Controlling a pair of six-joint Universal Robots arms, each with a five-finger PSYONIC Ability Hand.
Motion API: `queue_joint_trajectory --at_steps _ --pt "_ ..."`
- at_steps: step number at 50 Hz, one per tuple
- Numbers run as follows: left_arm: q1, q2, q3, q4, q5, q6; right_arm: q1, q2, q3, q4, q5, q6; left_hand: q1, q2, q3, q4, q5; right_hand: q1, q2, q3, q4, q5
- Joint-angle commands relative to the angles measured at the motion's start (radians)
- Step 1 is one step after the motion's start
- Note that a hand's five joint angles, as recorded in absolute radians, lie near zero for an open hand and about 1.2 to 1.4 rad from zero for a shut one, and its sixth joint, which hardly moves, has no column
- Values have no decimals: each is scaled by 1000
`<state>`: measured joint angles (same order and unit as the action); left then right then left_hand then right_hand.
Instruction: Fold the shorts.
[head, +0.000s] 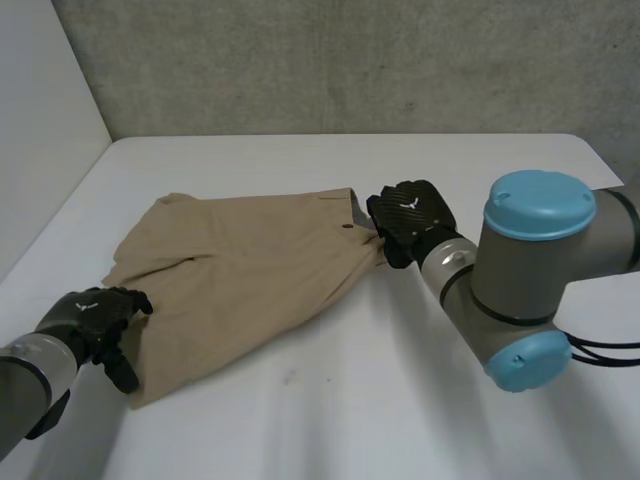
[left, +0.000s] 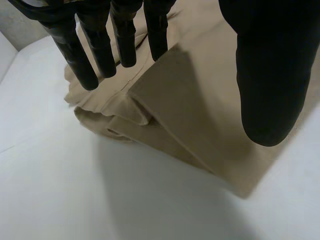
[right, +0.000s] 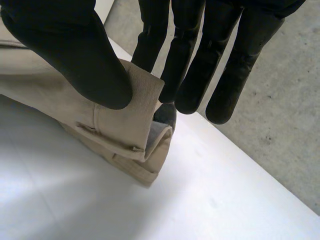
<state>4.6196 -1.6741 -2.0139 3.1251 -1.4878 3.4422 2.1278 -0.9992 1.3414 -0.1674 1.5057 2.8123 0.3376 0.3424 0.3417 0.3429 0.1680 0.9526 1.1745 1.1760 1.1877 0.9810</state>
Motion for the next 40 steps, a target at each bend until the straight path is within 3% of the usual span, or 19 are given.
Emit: queue_joint_trajectory --at_steps 1,10,11,13,16,23,27,35,40 --pt "-36 -73 15 20 1 0 -29 -58 68 9 -5 33 84 79 80 79 79 444 222 220 209 241" --pt "-79 -93 17 35 -3 0 -31 -67 111 9 -5 38 207 202 203 202 202 444 222 220 209 241" --pt "-79 -96 18 43 -3 0 -31 -67 114 9 -5 36 277 273 273 272 272 444 222 220 209 241" --pt "-81 -108 20 79 -3 -1 -31 -72 117 11 -5 36 746 741 742 741 741 444 222 220 209 241" --pt "-81 -110 20 116 -2 -1 -31 -82 122 11 -8 33 1058 1053 1054 1053 1053 444 222 220 209 241" --pt "-111 -23 43 116 1 -6 -49 -151 169 72 -25 -19 1059 1054 1055 1053 1054 444 222 220 209 241" --pt "-154 51 63 83 0 -9 -106 -225 203 184 -54 -126 1059 1054 1055 1053 1054 444 222 220 209 241" --pt "-223 139 103 -55 4 -9 -249 -375 249 563 -125 -361 1059 1054 1055 1053 1054 444 222 220 209 241" --pt "-266 137 106 -140 60 -9 -365 -470 315 808 -168 -540 1059 1054 1055 1053 1054 444 222 220 209 241"
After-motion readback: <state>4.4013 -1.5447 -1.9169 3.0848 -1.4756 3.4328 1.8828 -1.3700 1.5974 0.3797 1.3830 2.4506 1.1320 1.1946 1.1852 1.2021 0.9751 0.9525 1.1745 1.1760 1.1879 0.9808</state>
